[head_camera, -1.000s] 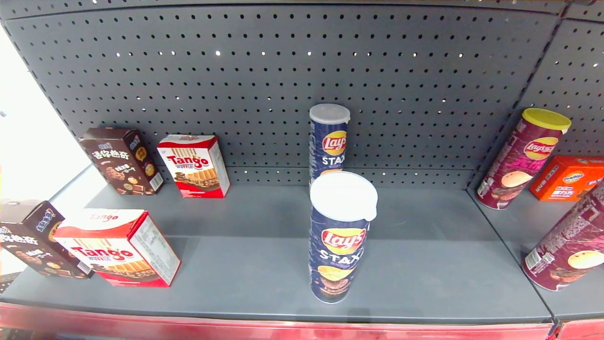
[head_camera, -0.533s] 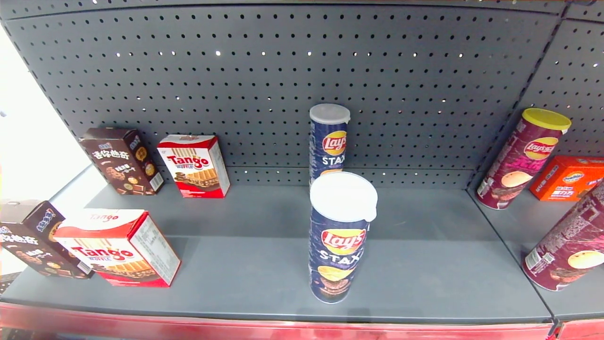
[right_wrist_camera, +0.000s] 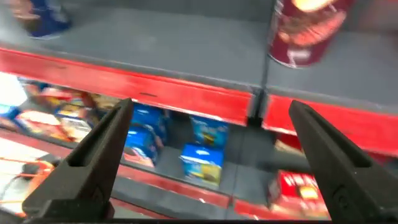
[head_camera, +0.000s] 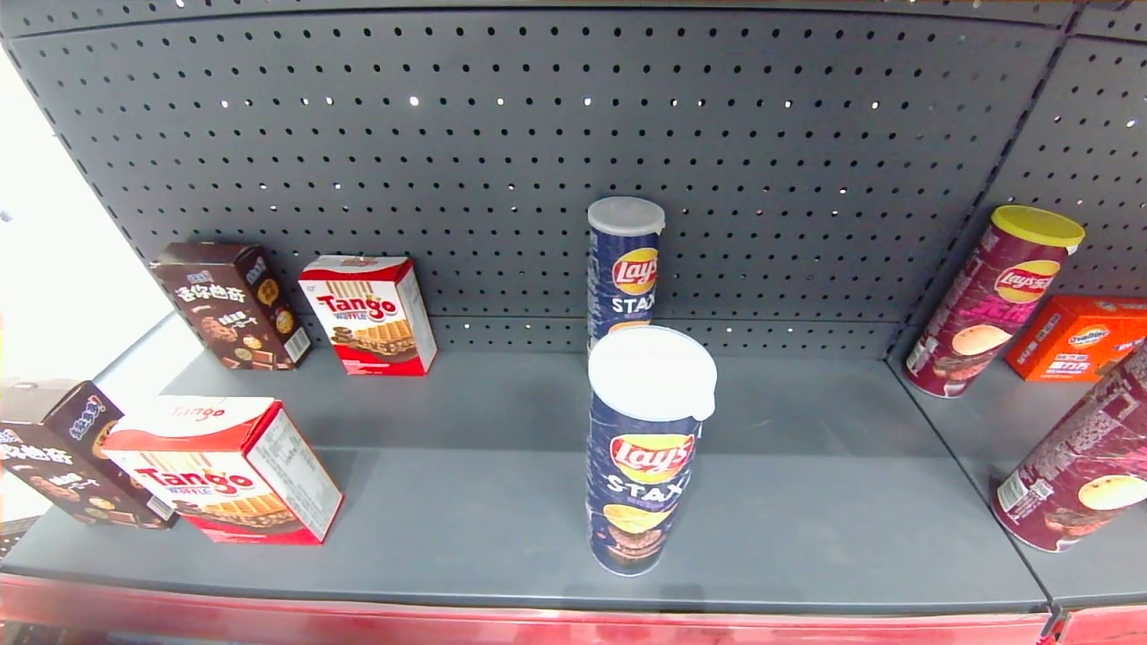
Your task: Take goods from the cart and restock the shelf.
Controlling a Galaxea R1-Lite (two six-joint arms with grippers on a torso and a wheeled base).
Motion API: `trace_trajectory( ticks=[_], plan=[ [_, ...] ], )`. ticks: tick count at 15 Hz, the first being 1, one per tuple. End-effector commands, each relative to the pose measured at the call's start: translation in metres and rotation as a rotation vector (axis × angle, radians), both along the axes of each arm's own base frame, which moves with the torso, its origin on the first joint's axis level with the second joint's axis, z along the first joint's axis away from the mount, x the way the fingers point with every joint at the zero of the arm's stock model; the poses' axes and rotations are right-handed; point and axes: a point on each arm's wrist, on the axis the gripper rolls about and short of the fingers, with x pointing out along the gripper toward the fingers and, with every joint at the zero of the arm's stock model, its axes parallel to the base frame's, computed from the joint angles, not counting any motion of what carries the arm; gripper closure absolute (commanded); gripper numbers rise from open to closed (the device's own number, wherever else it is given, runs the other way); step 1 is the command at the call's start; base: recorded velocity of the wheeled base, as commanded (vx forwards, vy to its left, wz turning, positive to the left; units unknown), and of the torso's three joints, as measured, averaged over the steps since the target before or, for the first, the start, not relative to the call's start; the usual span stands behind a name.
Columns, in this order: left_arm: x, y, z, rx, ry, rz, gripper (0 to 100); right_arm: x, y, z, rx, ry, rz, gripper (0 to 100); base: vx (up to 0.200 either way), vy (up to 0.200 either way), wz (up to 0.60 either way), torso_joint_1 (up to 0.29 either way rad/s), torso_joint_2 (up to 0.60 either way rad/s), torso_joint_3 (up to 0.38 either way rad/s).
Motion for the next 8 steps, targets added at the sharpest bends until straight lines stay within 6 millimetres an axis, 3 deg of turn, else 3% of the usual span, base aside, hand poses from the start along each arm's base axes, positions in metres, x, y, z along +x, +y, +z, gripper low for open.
trace_trajectory(
  ticks=[1,4,8],
  plan=[
    [0.0002,0.0001,-0.0004,0.000,0.002,0.002,0,0.0113,0.0049,0.0017,-0.014,0.148,-0.283,0,0.000,0.000,0.00,0.000,0.00,0.000],
    [0.0002,0.0001,-0.0004,-0.001,0.002,0.005,0,0.0014,0.0060,0.0001,0.002,0.018,-0.308,0,0.000,0.000,0.00,0.000,0.00,0.000],
    [0.0002,0.0001,-0.0004,-0.001,0.002,0.007,0,0.0022,0.0064,0.0003,0.004,0.029,-0.287,0,0.000,0.000,0.00,0.000,0.00,0.000]
  ],
)
